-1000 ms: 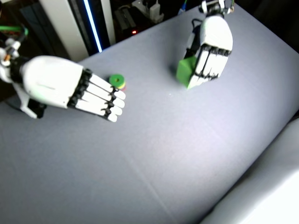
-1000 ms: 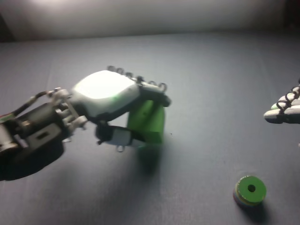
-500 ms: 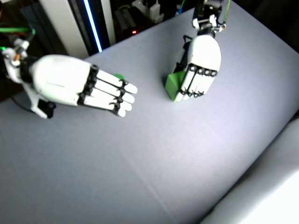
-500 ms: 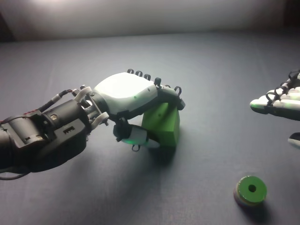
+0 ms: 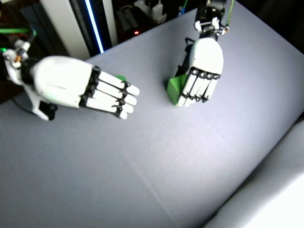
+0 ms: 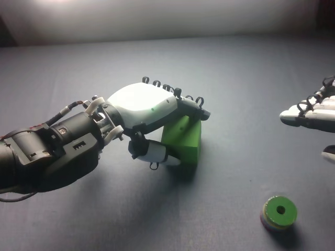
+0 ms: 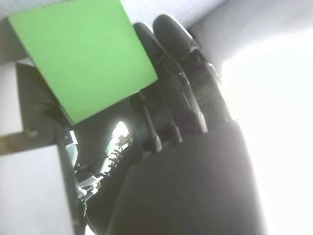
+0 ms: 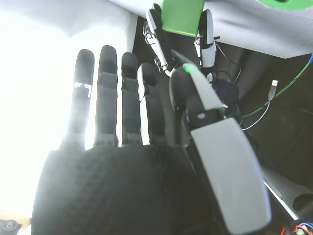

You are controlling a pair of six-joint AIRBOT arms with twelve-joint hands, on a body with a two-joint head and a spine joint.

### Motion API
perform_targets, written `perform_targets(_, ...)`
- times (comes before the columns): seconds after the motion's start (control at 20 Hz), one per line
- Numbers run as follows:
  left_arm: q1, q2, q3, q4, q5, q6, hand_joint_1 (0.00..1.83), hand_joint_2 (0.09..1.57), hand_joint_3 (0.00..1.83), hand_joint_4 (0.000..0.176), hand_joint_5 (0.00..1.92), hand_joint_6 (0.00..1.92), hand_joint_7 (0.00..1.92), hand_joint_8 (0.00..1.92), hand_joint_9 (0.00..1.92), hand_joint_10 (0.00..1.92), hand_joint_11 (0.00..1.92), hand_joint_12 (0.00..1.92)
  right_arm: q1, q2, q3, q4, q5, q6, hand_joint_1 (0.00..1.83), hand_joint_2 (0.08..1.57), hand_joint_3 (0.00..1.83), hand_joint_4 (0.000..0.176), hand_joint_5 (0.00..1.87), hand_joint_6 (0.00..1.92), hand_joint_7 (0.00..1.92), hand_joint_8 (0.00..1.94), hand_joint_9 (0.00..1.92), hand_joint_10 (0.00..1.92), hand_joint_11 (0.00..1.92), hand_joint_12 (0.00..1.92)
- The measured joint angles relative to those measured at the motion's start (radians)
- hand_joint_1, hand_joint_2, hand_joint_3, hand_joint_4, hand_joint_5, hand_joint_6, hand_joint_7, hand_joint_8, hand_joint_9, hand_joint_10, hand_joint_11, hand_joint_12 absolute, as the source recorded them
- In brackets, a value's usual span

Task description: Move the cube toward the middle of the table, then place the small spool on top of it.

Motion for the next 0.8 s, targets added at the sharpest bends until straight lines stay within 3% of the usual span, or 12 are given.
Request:
perform_targets(0.05, 0.000, 0.000, 0.000, 0.000, 0.001, 0.000, 1.09, 0.96, 0.00, 0.026, 0.48, 0.00, 0.58, 0.00, 0.58, 0.24, 0.30, 1.04, 0.000, 0.000, 0.000, 0.000, 0.000, 0.000, 0.79, 1.47, 0.00, 0.000, 0.40, 0.01, 0.46, 0.01, 0.51, 0.01, 0.10, 0.99)
perform_targets(0.1, 0.003, 0.000, 0.000, 0.000, 0.006, 0.003, 1.05, 0.96, 0.00, 0.070, 0.38, 0.00, 0.47, 0.00, 0.53, 0.09, 0.25, 0.95, 0.000, 0.000, 0.000, -0.001, 0.000, 0.000, 0.80, 1.46, 0.00, 0.000, 0.40, 0.00, 0.46, 0.00, 0.51, 0.01, 0.09, 0.99)
perform_targets(0.15, 0.009, 0.000, -0.001, 0.000, 0.018, 0.009, 1.01, 0.93, 0.00, 0.107, 0.31, 0.00, 0.34, 0.00, 0.35, 0.02, 0.12, 0.87, 0.000, 0.000, 0.000, -0.001, 0.001, 0.000, 0.86, 1.46, 0.00, 0.000, 0.42, 0.00, 0.47, 0.00, 0.51, 0.01, 0.12, 0.93)
perform_targets(0.25, 0.013, 0.009, -0.014, -0.003, 0.029, 0.009, 1.01, 0.93, 0.00, 0.137, 0.17, 0.00, 0.06, 0.00, 0.13, 0.00, 0.00, 0.71, 0.000, 0.000, 0.000, 0.000, -0.003, 0.000, 0.85, 1.45, 0.00, 0.000, 0.43, 0.00, 0.49, 0.00, 0.50, 0.00, 0.12, 0.89)
perform_targets(0.4, 0.012, 0.036, -0.038, -0.007, -0.009, 0.010, 1.00, 0.92, 0.00, 0.129, 0.13, 0.00, 0.00, 0.00, 0.07, 0.00, 0.00, 0.60, 0.000, 0.000, 0.000, -0.001, 0.001, 0.000, 0.89, 1.45, 0.00, 0.000, 0.43, 0.00, 0.49, 0.00, 0.50, 0.00, 0.14, 0.85)
perform_targets(0.45, 0.013, 0.047, -0.048, -0.009, -0.021, 0.011, 0.96, 0.91, 0.00, 0.146, 0.10, 0.00, 0.00, 0.00, 0.07, 0.00, 0.00, 0.64, 0.000, 0.000, 0.000, 0.000, -0.001, 0.000, 0.89, 1.45, 0.00, 0.000, 0.43, 0.00, 0.50, 0.00, 0.50, 0.00, 0.14, 0.84)
perform_targets(0.5, 0.014, 0.056, -0.056, -0.011, -0.032, 0.012, 0.96, 0.91, 0.00, 0.146, 0.10, 0.00, 0.00, 0.00, 0.07, 0.00, 0.00, 0.64, 0.000, 0.000, 0.000, 0.000, -0.001, 0.000, 0.89, 1.45, 0.00, 0.000, 0.43, 0.00, 0.50, 0.00, 0.50, 0.00, 0.14, 0.84)
perform_targets(0.6, 0.036, 0.116, -0.112, -0.011, -0.093, 0.012, 0.98, 0.92, 0.00, 0.149, 0.08, 0.00, 0.00, 0.00, 0.00, 0.00, 0.00, 0.42, 0.000, 0.000, -0.004, -0.012, 0.000, 0.006, 0.89, 1.44, 0.00, 0.000, 0.43, 0.00, 0.48, 0.00, 0.48, 0.00, 0.12, 0.84)
perform_targets(0.65, 0.038, 0.122, -0.117, -0.012, -0.100, 0.012, 0.98, 0.92, 0.00, 0.149, 0.08, 0.00, 0.00, 0.00, 0.00, 0.00, 0.00, 0.42, 0.002, 0.000, -0.005, -0.014, 0.000, 0.007, 0.89, 1.44, 0.00, 0.000, 0.43, 0.00, 0.48, 0.00, 0.48, 0.00, 0.12, 0.84)
perform_targets(0.7, 0.065, 0.166, -0.156, -0.027, -0.140, 0.025, 0.95, 0.93, 0.00, 0.142, 0.10, 0.00, 0.01, 0.00, 0.00, 0.00, 0.00, 0.24, 0.002, 0.001, -0.005, -0.034, -0.001, 0.017, 0.89, 1.43, 0.00, 0.000, 0.41, 0.00, 0.47, 0.01, 0.45, 0.01, 0.11, 0.84)
perform_targets(0.75, 0.096, 0.204, -0.189, -0.043, -0.175, 0.042, 0.87, 0.93, 0.00, 0.169, 0.10, 0.00, 0.03, 0.00, 0.00, 0.00, 0.00, 0.29, 0.013, 0.005, -0.012, -0.052, -0.010, 0.020, 0.82, 1.41, 0.00, 0.000, 0.40, 0.00, 0.49, 0.01, 0.52, 0.03, 0.18, 0.88)
perform_targets(0.8, 0.140, 0.252, -0.228, -0.068, -0.220, 0.053, 0.82, 0.93, 0.00, 0.175, 0.10, 0.00, 0.02, 0.00, 0.00, 0.00, 0.00, 0.27, 0.024, 0.013, -0.025, -0.081, -0.013, 0.021, 0.81, 1.35, 0.00, 0.004, 0.43, 0.00, 0.53, 0.01, 0.59, 0.03, 0.28, 0.91)
